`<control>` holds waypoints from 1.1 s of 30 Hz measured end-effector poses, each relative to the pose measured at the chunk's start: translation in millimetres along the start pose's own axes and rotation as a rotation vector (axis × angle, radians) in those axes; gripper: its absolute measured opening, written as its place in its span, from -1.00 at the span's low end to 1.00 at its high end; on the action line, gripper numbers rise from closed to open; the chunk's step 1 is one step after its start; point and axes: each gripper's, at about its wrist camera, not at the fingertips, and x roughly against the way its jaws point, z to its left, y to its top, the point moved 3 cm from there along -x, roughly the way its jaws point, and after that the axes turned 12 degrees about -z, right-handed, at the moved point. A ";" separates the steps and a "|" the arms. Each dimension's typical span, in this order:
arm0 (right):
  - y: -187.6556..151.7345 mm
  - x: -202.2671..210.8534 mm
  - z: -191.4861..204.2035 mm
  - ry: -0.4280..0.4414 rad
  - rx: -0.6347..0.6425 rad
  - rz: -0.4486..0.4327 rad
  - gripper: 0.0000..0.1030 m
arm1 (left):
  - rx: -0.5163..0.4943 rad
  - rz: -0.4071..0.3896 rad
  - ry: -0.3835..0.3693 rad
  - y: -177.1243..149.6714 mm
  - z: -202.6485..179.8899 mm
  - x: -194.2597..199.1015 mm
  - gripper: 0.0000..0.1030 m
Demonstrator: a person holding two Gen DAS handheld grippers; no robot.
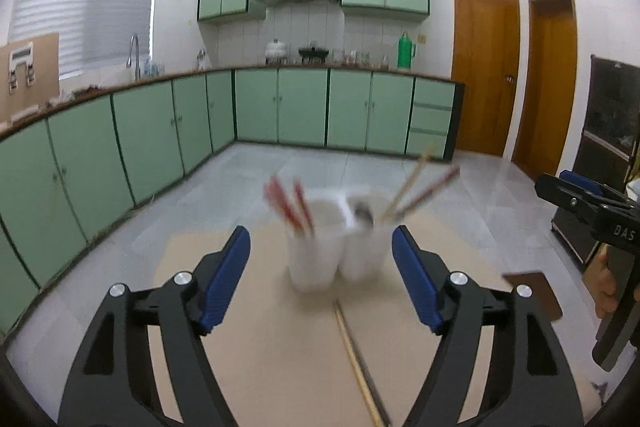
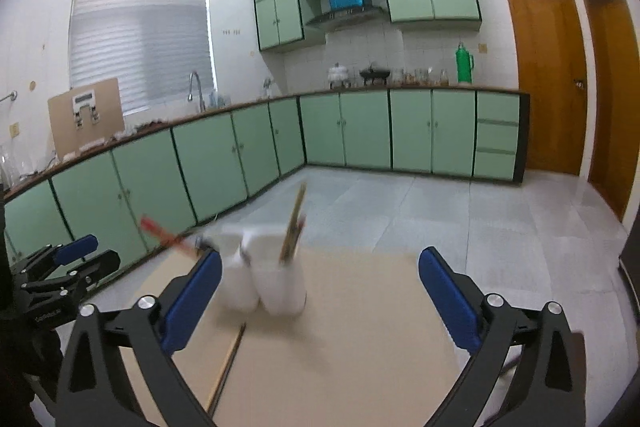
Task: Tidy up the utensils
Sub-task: 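Withdraw both open tools back toward the last two chopsticks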
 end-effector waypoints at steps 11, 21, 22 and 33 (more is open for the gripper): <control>-103.3 20.5 22.8 -0.001 -0.017 0.207 0.88 | 0.024 0.214 0.043 -108.2 14.4 23.3 0.42; -162.1 20.2 53.6 0.038 -0.002 0.345 0.88 | -0.007 0.331 0.071 -157.1 19.2 25.9 0.41; -166.2 20.6 57.2 0.043 0.006 0.356 0.88 | -0.009 0.338 0.073 -159.3 19.6 26.4 0.41; -194.9 17.0 96.6 0.065 0.090 0.460 0.70 | 0.017 0.383 0.099 -169.3 28.0 27.3 0.44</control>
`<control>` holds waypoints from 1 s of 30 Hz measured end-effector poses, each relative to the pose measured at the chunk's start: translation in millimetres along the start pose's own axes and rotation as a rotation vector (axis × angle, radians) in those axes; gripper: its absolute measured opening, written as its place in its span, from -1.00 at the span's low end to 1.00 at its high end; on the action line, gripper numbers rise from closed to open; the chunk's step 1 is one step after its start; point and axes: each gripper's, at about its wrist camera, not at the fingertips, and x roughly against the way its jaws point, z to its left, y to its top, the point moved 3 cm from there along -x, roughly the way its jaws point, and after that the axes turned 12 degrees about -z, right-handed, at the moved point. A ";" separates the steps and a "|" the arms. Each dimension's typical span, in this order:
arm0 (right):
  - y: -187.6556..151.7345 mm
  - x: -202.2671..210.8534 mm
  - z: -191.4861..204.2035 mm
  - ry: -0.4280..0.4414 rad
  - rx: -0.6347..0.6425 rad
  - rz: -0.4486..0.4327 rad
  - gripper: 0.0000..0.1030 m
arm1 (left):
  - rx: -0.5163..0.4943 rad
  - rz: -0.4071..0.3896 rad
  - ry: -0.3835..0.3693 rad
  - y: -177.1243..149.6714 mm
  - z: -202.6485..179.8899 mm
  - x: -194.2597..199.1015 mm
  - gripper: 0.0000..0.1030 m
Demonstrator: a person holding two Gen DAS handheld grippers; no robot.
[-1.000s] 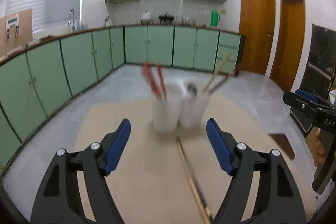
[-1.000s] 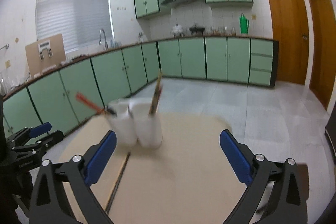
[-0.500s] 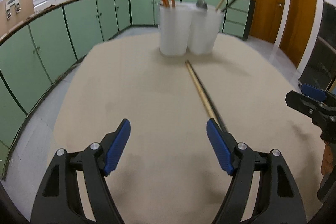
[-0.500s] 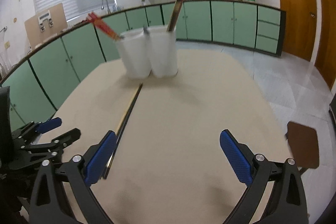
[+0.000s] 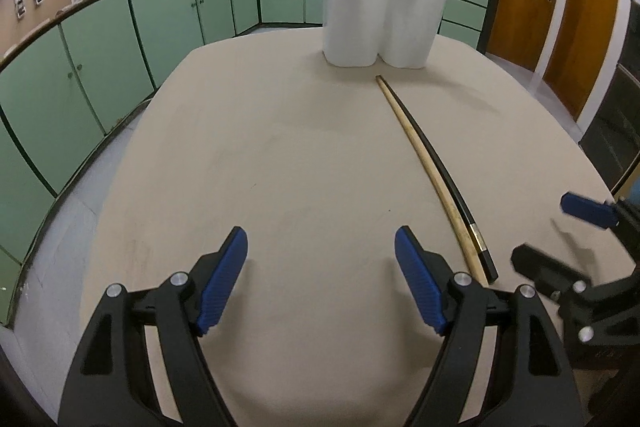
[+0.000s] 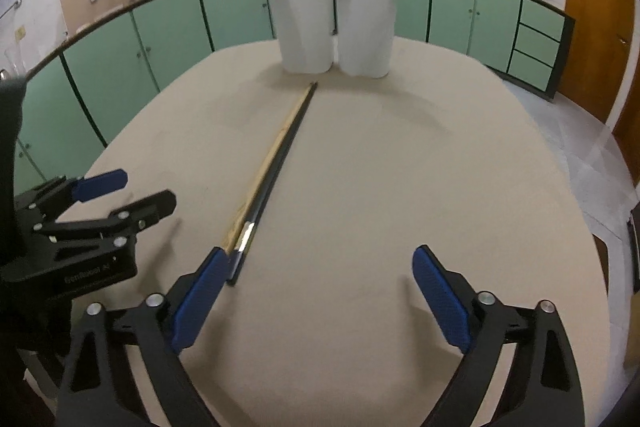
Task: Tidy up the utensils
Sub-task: 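Withdraw both open tools back toward the last two chopsticks, then grasp the black chopstick with the right tool while the left tool grasps the wooden chopstick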
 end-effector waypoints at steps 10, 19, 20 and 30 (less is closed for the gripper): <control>-2.9 -10.6 17.3 0.000 0.039 0.048 0.52 | 0.008 0.014 -0.013 1.9 -3.0 -7.2 0.44; -5.4 -7.7 6.4 -0.059 0.031 0.054 0.46 | 0.020 0.012 -0.016 2.5 -1.6 -8.7 0.44; -5.8 -6.7 3.0 -0.066 0.021 0.054 0.46 | 0.018 0.011 -0.015 2.2 -2.0 -8.8 0.44; -6.7 -4.8 15.0 -0.012 0.038 0.035 -0.22 | 0.006 -0.012 -0.001 2.2 -3.9 -3.8 0.44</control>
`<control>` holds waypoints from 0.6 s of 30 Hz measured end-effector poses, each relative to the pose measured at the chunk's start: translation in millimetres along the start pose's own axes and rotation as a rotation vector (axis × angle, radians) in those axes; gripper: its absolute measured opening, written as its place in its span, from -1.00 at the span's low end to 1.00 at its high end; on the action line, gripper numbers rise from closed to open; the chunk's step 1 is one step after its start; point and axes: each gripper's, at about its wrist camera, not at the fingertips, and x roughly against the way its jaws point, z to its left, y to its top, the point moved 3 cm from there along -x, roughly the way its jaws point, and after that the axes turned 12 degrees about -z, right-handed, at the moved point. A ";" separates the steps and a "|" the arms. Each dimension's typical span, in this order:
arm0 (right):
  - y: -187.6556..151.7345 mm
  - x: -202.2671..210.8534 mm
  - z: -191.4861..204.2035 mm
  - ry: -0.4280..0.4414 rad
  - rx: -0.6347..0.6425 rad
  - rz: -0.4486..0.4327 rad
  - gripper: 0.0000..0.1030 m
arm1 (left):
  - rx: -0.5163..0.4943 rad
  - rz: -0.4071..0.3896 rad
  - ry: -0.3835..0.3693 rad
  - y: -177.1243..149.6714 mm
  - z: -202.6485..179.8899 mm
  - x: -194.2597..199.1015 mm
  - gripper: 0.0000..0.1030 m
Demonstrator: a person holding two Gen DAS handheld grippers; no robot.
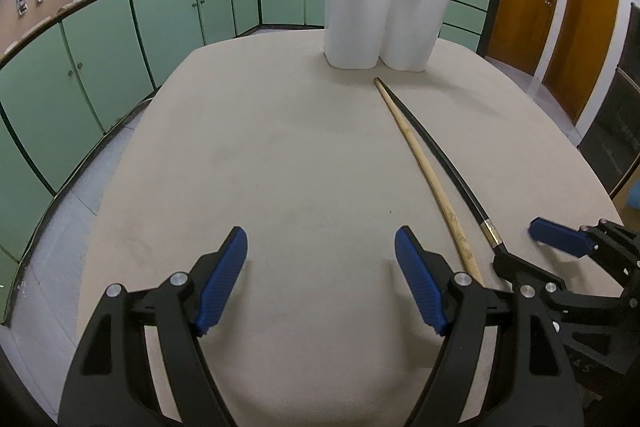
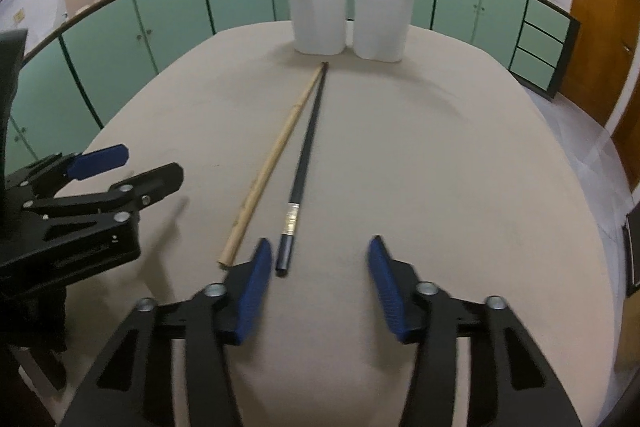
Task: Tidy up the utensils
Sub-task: 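Grasp the black chopstick with the right tool while the left tool grasps the wooden chopstick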
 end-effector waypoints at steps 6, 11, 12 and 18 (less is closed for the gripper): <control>-0.2 -0.1 -0.4 0.023 -0.014 -0.003 -0.71 | -0.018 -0.011 0.003 0.6 -5.4 3.9 0.44; -0.2 -0.9 -2.0 0.037 -0.026 -0.003 -0.87 | -0.016 -0.011 -0.004 0.4 -11.0 5.0 0.44; -0.2 -0.8 -3.7 0.037 -0.033 -0.004 -0.87 | -0.016 -0.013 -0.006 0.5 -12.2 5.7 0.44; 1.0 3.6 -22.7 -0.011 -0.056 -0.017 -0.87 | -0.015 -0.023 -0.028 0.8 -20.9 8.7 0.44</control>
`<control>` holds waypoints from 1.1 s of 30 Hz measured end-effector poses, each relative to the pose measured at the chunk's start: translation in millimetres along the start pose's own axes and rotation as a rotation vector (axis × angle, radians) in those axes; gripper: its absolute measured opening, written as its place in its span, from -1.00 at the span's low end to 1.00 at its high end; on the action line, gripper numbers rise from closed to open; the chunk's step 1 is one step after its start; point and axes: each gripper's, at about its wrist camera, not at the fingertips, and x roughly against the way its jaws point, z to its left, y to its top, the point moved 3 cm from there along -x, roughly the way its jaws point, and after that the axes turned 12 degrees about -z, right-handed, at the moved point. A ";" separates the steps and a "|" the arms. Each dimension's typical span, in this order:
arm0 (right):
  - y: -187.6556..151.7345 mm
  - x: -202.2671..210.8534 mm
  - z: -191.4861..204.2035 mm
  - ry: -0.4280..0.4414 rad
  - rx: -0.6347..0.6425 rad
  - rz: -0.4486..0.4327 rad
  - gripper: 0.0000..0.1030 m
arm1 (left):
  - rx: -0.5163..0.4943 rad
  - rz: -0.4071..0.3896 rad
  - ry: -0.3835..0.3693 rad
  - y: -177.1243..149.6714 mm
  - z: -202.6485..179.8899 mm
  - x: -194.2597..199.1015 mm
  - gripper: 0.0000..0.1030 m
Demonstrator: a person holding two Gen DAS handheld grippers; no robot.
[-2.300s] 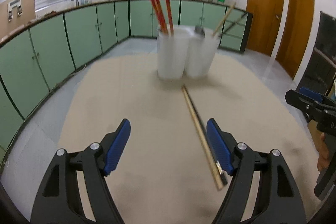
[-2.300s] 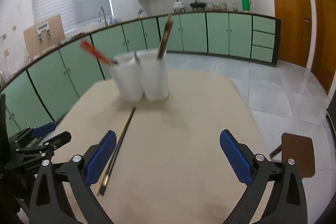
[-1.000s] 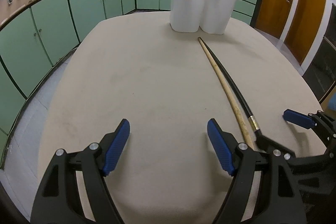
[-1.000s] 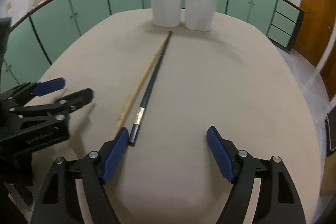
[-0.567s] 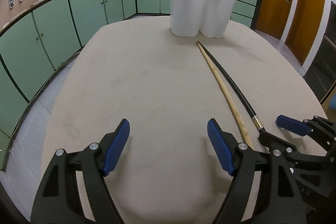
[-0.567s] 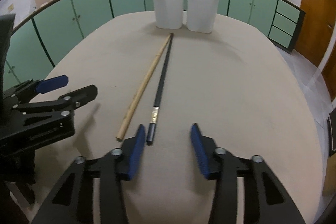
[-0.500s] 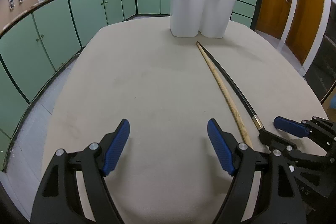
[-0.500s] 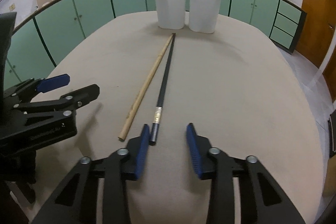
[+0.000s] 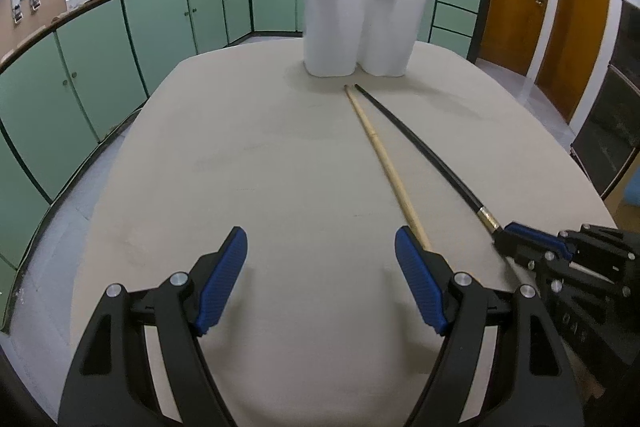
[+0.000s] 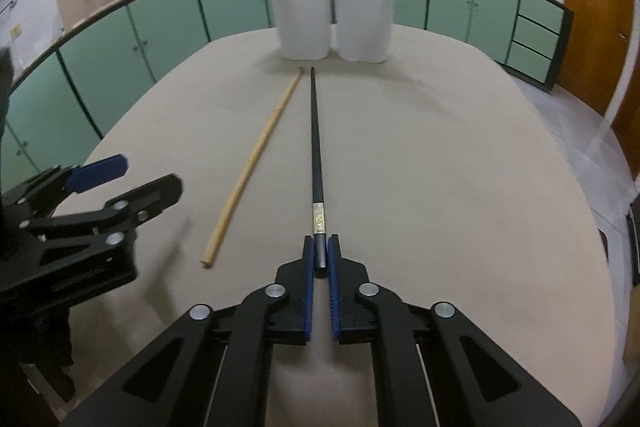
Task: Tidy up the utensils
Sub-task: 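Grasp the black chopstick with the right tool while the left tool grasps the wooden chopstick, then lift both chopsticks, drop them into the white holder and open both tools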
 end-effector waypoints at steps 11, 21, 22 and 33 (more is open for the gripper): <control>2.7 3.6 -41.2 -0.075 -0.047 -0.025 -0.87 | -0.016 0.051 -0.064 -8.1 -36.5 -7.1 0.37; 1.4 2.7 -42.8 -0.058 -0.064 -0.025 -0.88 | -0.033 0.086 -0.058 -13.1 -47.6 -12.4 -0.12; 1.3 2.3 -42.8 -0.056 -0.064 -0.023 -0.88 | -0.033 0.086 -0.060 -13.2 -49.1 -12.1 -0.20; 0.2 2.0 -40.9 -0.046 -0.068 -0.013 -0.88 | -0.016 0.083 -0.069 -12.6 -55.0 -12.6 -0.86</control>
